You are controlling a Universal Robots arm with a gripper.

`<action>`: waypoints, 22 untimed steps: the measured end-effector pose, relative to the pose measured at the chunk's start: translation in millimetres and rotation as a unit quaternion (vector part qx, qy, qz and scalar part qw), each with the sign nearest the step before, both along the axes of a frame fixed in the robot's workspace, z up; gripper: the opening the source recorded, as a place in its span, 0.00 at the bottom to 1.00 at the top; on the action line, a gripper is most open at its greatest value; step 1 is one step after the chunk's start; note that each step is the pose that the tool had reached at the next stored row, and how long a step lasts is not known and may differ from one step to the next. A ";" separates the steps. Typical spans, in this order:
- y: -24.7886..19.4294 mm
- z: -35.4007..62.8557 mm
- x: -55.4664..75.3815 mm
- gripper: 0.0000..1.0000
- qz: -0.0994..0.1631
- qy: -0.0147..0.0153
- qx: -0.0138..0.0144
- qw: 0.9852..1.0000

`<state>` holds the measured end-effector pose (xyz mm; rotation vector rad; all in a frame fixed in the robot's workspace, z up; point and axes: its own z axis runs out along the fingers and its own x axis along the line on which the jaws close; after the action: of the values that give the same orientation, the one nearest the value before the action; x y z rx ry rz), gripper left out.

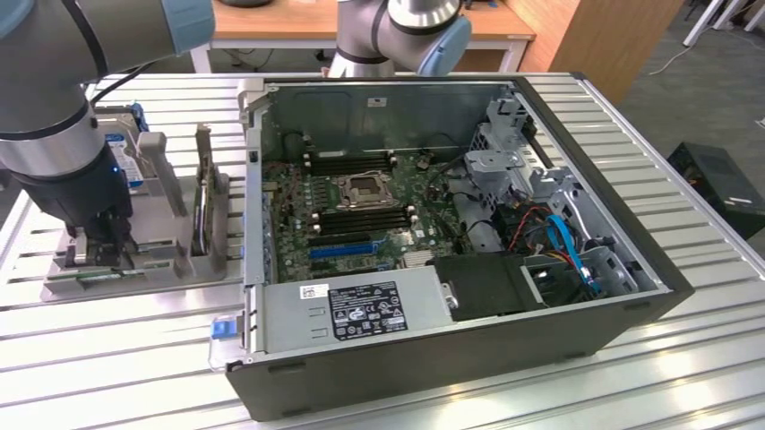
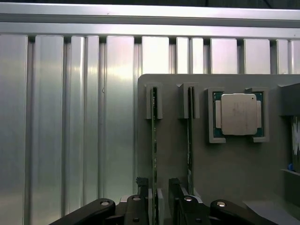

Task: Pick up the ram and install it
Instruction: 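Pick up the ram and move it above insertion slot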

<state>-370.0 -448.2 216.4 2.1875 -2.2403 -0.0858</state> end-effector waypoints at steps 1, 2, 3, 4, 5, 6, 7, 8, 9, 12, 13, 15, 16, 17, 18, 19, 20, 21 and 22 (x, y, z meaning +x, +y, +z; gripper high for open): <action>0.0 -1.2 -0.1 0.31 0.000 0.000 0.000 1.000; 0.0 -2.3 -0.1 0.31 0.000 0.000 0.000 1.000; 0.0 -3.4 -0.1 0.31 0.000 0.000 0.000 1.000; 0.0 -4.5 -0.2 0.31 0.000 0.000 0.000 1.000; 0.0 -5.7 -0.2 0.31 0.000 0.000 0.000 1.000; 0.0 -6.8 -0.2 0.31 0.000 0.000 0.000 1.000; 0.0 -7.8 -0.2 0.31 0.000 0.000 0.000 1.000; 0.0 -8.7 -0.2 0.31 0.000 0.000 0.000 1.000; 0.0 -9.6 -0.3 0.31 0.000 0.000 0.000 1.000; 0.0 -10.7 -0.3 0.31 0.000 0.000 0.000 1.000; 0.0 -10.7 -0.3 0.31 0.000 0.000 0.000 1.000; 0.0 -10.7 -0.3 0.31 0.000 0.000 0.000 1.000; 0.1 -10.9 -0.5 0.31 0.000 0.000 0.000 1.000; 0.2 -11.1 -1.2 0.31 0.000 0.000 0.000 1.000; 0.1 -11.2 -2.1 0.31 0.000 0.000 0.000 1.000; 0.0 -11.2 -3.0 0.31 0.000 0.000 0.000 1.000; 0.0 -11.4 -4.0 0.31 0.000 0.000 0.000 1.000; 0.0 -11.6 -4.9 0.31 0.000 0.000 0.000 1.000; 0.0 -11.7 -5.7 0.31 0.000 0.000 0.000 1.000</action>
<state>-375.8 -448.2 204.8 2.1874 -2.2403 -0.0857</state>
